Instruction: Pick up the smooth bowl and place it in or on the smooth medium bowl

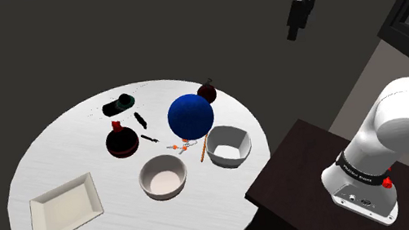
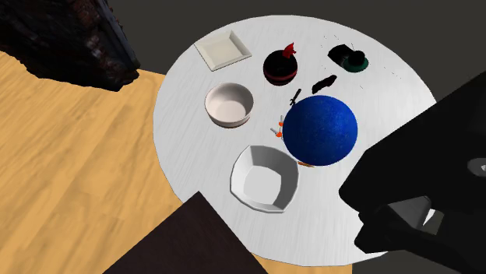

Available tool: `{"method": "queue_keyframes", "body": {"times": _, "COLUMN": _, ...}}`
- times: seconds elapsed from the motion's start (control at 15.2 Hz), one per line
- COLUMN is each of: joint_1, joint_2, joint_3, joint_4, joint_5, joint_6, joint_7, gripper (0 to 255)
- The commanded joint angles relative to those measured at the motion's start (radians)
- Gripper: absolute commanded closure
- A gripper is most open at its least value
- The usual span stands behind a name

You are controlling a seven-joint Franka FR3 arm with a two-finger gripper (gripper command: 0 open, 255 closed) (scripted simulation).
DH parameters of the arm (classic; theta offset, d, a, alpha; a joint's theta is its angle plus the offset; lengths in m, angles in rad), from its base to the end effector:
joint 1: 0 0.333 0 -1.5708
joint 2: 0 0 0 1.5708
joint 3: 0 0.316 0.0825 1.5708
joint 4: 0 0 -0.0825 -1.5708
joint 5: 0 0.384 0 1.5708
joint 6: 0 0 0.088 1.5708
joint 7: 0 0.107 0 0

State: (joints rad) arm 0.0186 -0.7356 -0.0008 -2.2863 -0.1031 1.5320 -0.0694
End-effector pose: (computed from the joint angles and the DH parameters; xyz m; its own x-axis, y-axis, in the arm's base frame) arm 0.3175 -0.0058 0.6048 0.9962 0.0830 -0.0255 0.0851 -0.9913 0.1008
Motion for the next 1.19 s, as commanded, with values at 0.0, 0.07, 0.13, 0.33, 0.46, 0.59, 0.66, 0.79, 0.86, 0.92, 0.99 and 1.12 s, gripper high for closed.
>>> {"method": "queue_keyframes", "body": {"times": 0.0, "joint_1": 0.000, "joint_2": 0.000, "joint_3": 0.000, "joint_4": 0.000, "joint_5": 0.000, "joint_6": 0.000, "joint_7": 0.000, "gripper": 0}}
{"method": "queue_keyframes", "body": {"times": 0.07, "joint_1": 0.005, "joint_2": 0.009, "joint_3": 0.008, "joint_4": -0.020, "joint_5": 0.011, "joint_6": 0.026, "joint_7": 0.014, "gripper": 0}}
{"method": "queue_keyframes", "body": {"times": 0.13, "joint_1": 0.009, "joint_2": 0.019, "joint_3": 0.015, "joint_4": -0.039, "joint_5": 0.023, "joint_6": 0.053, "joint_7": 0.027, "gripper": 0}}
{"method": "queue_keyframes", "body": {"times": 0.33, "joint_1": 0.025, "joint_2": 0.056, "joint_3": 0.039, "joint_4": -0.090, "joint_5": 0.056, "joint_6": 0.135, "joint_7": 0.067, "gripper": 0}}
{"method": "queue_keyframes", "body": {"times": 0.46, "joint_1": 0.035, "joint_2": 0.088, "joint_3": 0.056, "joint_4": -0.118, "joint_5": 0.078, "joint_6": 0.191, "joint_7": 0.092, "gripper": 0}}
{"method": "queue_keyframes", "body": {"times": 0.59, "joint_1": 0.046, "joint_2": 0.124, "joint_3": 0.073, "joint_4": -0.142, "joint_5": 0.100, "joint_6": 0.249, "joint_7": 0.115, "gripper": 0}}
{"method": "queue_keyframes", "body": {"times": 0.66, "joint_1": 0.052, "joint_2": 0.144, "joint_3": 0.081, "joint_4": -0.152, "joint_5": 0.110, "joint_6": 0.278, "joint_7": 0.127, "gripper": 0}}
{"method": "queue_keyframes", "body": {"times": 0.79, "joint_1": 0.063, "joint_2": 0.188, "joint_3": 0.099, "joint_4": -0.168, "joint_5": 0.131, "joint_6": 0.336, "joint_7": 0.149, "gripper": 0}}
{"method": "queue_keyframes", "body": {"times": 0.86, "joint_1": 0.069, "joint_2": 0.212, "joint_3": 0.107, "joint_4": -0.174, "joint_5": 0.141, "joint_6": 0.366, "joint_7": 0.160, "gripper": 0}}
{"method": "queue_keyframes", "body": {"times": 0.92, "joint_1": 0.074, "joint_2": 0.237, "joint_3": 0.116, "joint_4": -0.179, "joint_5": 0.150, "joint_6": 0.395, "joint_7": 0.171, "gripper": 0}}
{"method": "queue_keyframes", "body": {"times": 0.99, "joint_1": 0.080, "joint_2": 0.264, "joint_3": 0.125, "joint_4": -0.182, "joint_5": 0.160, "joint_6": 0.424, "joint_7": 0.181, "gripper": 0}}
{"method": "queue_keyframes", "body": {"times": 1.12, "joint_1": 0.091, "joint_2": 0.319, "joint_3": 0.142, "joint_4": -0.185, "joint_5": 0.177, "joint_6": 0.483, "joint_7": 0.202, "gripper": 0}}
